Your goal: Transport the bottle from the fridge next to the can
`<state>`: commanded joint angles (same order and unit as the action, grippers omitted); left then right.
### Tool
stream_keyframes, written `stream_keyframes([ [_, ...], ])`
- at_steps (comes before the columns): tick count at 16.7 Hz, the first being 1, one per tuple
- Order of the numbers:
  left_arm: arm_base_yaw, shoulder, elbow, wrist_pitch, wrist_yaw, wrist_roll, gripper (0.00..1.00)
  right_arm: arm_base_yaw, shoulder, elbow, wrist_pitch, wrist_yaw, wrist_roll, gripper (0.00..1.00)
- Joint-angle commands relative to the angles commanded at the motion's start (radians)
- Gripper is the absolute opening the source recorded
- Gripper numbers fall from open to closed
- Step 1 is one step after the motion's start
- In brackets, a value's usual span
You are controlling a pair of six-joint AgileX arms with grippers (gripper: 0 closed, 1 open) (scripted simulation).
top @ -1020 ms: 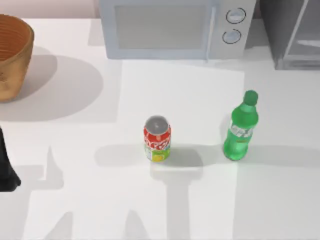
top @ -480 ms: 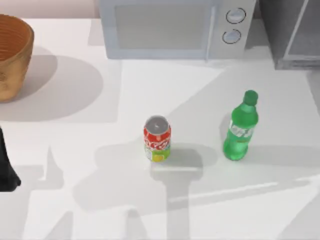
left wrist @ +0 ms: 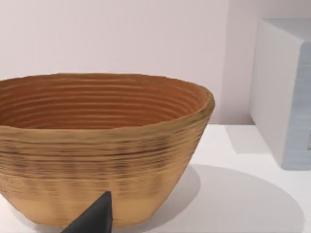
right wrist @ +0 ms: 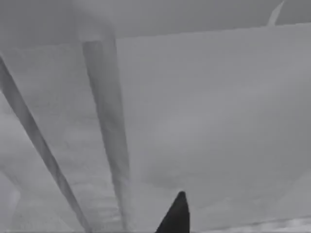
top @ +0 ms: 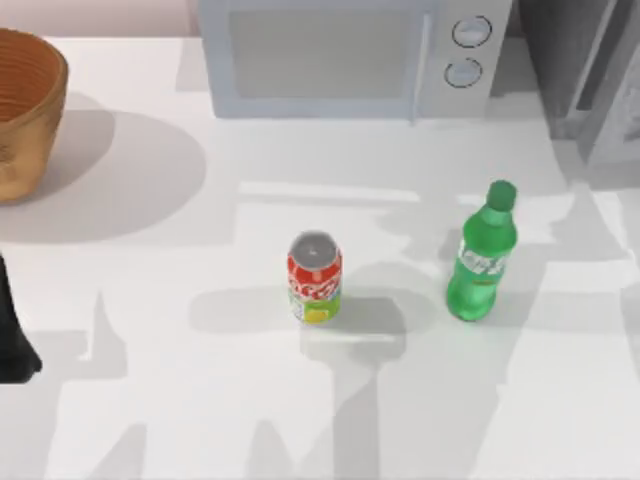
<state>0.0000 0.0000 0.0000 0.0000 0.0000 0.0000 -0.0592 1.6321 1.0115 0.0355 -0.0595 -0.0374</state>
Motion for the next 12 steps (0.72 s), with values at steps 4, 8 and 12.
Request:
stream_keyframes([
  [4, 0.000, 0.000, 0.000, 0.000, 0.000, 0.000, 1.00, 0.037, -0.015, -0.017, 0.019, 0.036, 0.034, 1.00],
  [8, 0.000, 0.000, 0.000, 0.000, 0.000, 0.000, 1.00, 0.020, 0.006, -0.005, 0.013, 0.042, 0.030, 1.00],
  [12, 0.000, 0.000, 0.000, 0.000, 0.000, 0.000, 1.00, 0.021, 0.131, 0.141, -0.016, 0.042, 0.032, 1.00],
])
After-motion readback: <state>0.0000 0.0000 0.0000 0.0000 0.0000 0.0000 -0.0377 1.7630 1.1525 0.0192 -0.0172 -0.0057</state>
